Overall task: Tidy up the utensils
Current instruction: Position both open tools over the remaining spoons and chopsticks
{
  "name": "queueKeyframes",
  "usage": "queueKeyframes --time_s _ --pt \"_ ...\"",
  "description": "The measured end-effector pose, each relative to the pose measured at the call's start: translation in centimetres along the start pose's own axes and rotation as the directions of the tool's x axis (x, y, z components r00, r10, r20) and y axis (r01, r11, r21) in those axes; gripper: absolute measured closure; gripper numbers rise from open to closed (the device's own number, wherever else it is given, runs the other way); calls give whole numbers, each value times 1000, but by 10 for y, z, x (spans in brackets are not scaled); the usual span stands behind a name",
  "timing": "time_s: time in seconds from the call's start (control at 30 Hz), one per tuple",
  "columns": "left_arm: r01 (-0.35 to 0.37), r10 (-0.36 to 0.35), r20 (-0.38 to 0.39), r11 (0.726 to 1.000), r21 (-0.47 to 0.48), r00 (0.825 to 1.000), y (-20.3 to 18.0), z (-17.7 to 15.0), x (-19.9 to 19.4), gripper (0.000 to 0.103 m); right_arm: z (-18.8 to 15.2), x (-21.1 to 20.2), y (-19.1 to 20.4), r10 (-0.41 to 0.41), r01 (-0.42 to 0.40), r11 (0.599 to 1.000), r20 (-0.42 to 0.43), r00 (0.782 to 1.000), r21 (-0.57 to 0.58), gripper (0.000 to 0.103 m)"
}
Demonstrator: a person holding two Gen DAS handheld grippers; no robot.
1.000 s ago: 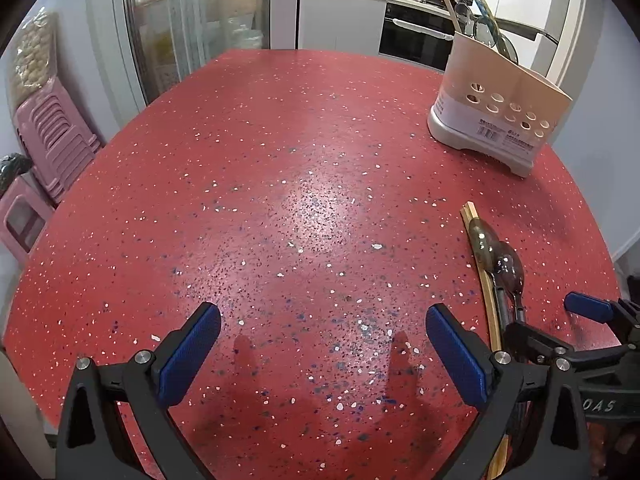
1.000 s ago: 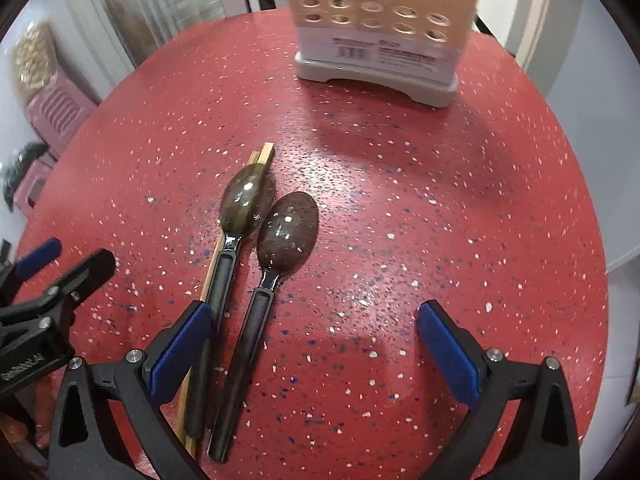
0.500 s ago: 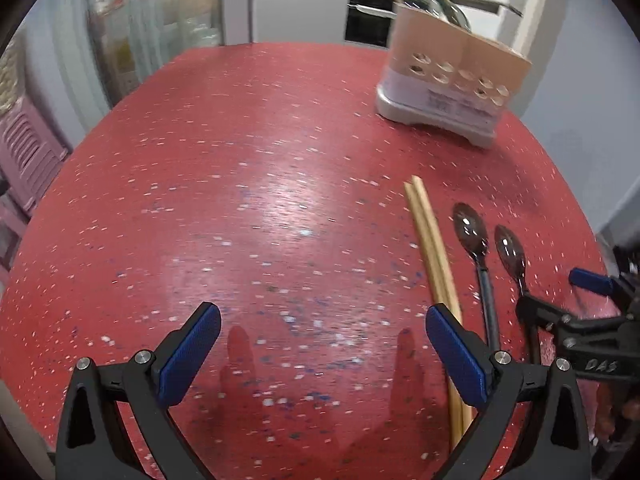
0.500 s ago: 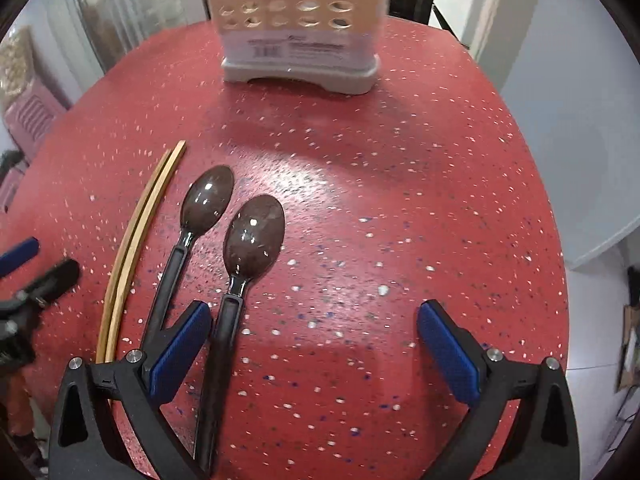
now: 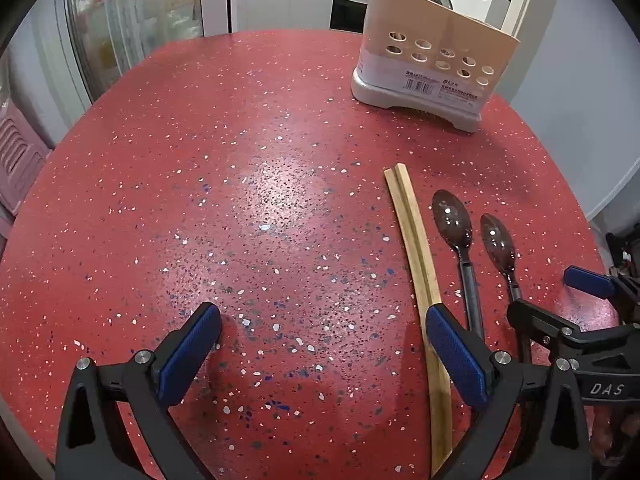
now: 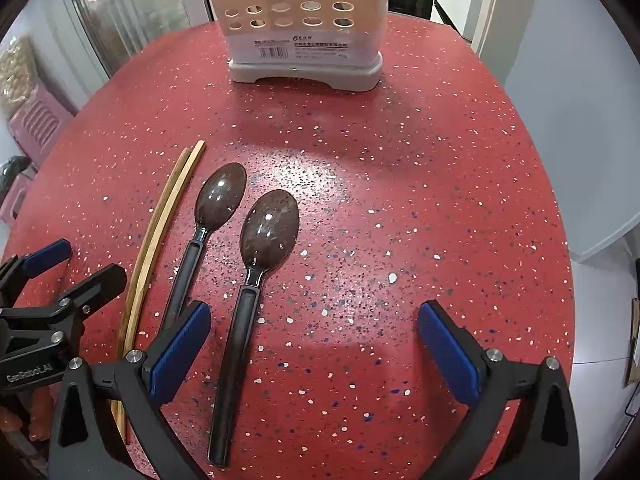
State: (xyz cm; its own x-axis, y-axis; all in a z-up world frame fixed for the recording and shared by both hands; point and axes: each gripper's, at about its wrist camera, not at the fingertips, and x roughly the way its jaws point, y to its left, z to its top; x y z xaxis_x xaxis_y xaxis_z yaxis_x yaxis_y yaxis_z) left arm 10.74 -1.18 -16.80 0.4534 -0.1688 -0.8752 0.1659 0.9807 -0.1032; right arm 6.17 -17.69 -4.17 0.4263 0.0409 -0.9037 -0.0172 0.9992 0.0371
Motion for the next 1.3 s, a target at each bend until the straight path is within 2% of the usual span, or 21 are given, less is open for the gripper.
queueKeyframes --time_s 0.13,0.23,0.4,0.7,1.3 --pt "-6 6 -8 1000 12 1000 -1 3 -2 0 1 2 -3 1 -1 1000 -2 1000 5 0" --pt "-11 11 -7 1000 29 1000 -7 17 -37 0 2 4 -4 0 0 1000 -3 1000 3 0" --pt "-9 9 -11 999 35 1000 -15 20 -50 0 2 3 -5 -1 1 1000 -1 1000 8 0" --pt "8 -7 -19 999 40 1000 -15 25 -52 0 -1 1 -13 -2 1 1000 2 1000 26 0" --pt "-14 16 -30 999 44 999 -2 29 -52 0 -1 -5 -13 7 -8 1000 3 1000 24 0"
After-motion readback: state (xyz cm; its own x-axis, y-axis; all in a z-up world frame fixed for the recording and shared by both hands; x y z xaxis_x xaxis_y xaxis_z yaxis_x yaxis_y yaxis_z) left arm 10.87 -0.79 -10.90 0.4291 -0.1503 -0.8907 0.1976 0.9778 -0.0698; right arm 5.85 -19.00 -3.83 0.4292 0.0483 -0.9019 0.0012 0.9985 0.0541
